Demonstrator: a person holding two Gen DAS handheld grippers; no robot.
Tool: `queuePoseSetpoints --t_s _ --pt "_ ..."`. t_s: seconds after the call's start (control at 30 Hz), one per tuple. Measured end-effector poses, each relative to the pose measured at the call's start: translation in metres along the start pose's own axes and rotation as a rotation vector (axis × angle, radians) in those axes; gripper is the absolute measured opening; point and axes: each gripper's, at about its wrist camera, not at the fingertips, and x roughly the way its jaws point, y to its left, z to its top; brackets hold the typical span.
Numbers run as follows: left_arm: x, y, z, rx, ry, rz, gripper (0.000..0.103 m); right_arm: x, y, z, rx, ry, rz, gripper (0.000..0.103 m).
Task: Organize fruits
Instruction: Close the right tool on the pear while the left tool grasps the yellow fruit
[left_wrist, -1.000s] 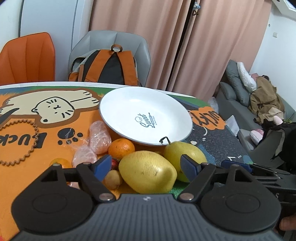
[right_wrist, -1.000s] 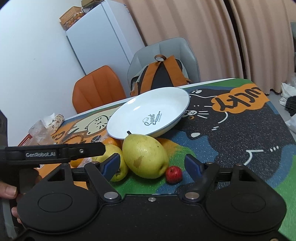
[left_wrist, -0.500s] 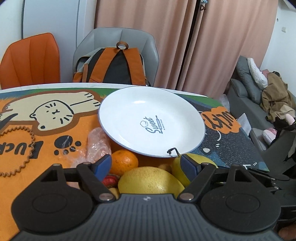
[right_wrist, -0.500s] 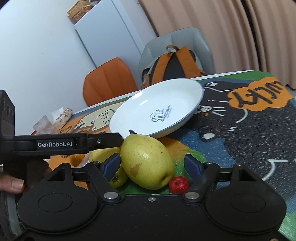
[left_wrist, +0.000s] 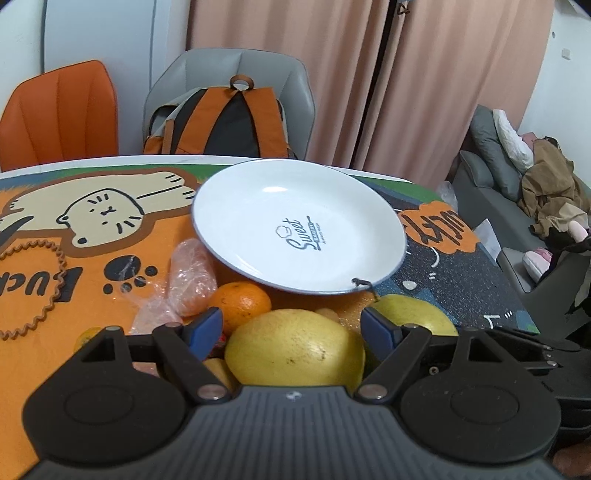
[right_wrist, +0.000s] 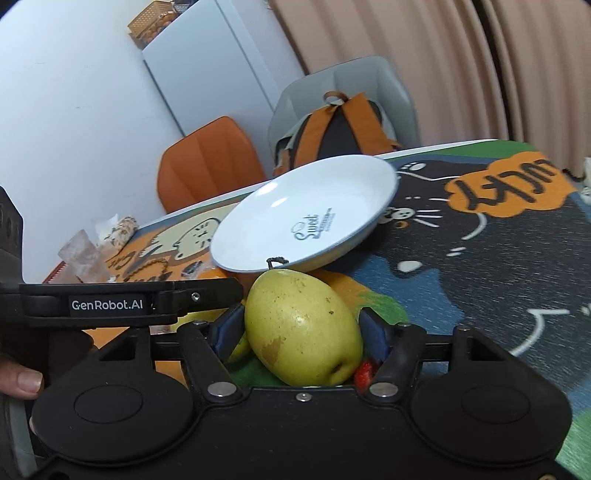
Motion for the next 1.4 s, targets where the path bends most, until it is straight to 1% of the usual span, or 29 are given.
queuePoseSetpoints --t_s 0.1,0.2,0.4,0.5,0.6,0.67,0.8,0.9,1.13,1.33,1.4 --pt "0.002 -0.003 -0.002 0.01 0.003 0.001 0.081 -0.008 -0.006 -0.003 0.016 -0.011 -0.029 0.064" --pt "0.003 -0.009 -0.006 0.04 -0.007 0.021 0.081 -0.014 -0.01 -0.006 0.027 -0.022 -0.052 0.064" --pt "0.009 -0.02 -0.017 0.125 -0.034 0.083 0.081 -0.018 -0.008 -0.012 0.025 -0.036 -0.057 0.064" --pt "0.008 -0.02 -0.021 0.144 -0.053 0.088 0.081 -0.019 -0.006 -0.012 0.021 -0.038 -0.065 0.064" --pt "0.005 -0.016 -0.019 0.117 -0.046 0.078 0.081 -0.02 -0.005 -0.013 0.025 -0.037 -0.068 0.064" --pt "0.001 -0.016 -0.021 0.122 -0.046 0.071 0.08 -0.02 -0.004 -0.013 0.026 -0.034 -0.067 0.064" --pt "-0.008 -0.011 -0.025 0.097 -0.049 0.037 0.08 -0.019 -0.001 -0.014 0.032 -0.038 -0.066 0.064" --pt "-0.017 -0.006 -0.025 0.082 -0.066 0.035 0.08 -0.02 0.001 -0.014 0.033 -0.043 -0.066 0.064" --pt "-0.038 0.01 -0.009 0.033 -0.108 0.008 0.08 -0.022 0.011 -0.009 0.021 -0.07 -0.067 0.064" --pt "-0.047 0.028 0.007 -0.015 -0.125 -0.015 0.08 -0.025 0.018 0.003 0.01 -0.1 -0.072 0.064" --pt "-0.05 0.031 0.013 -0.015 -0.137 -0.015 0.08 -0.026 0.019 0.009 0.006 -0.109 -0.074 0.064"
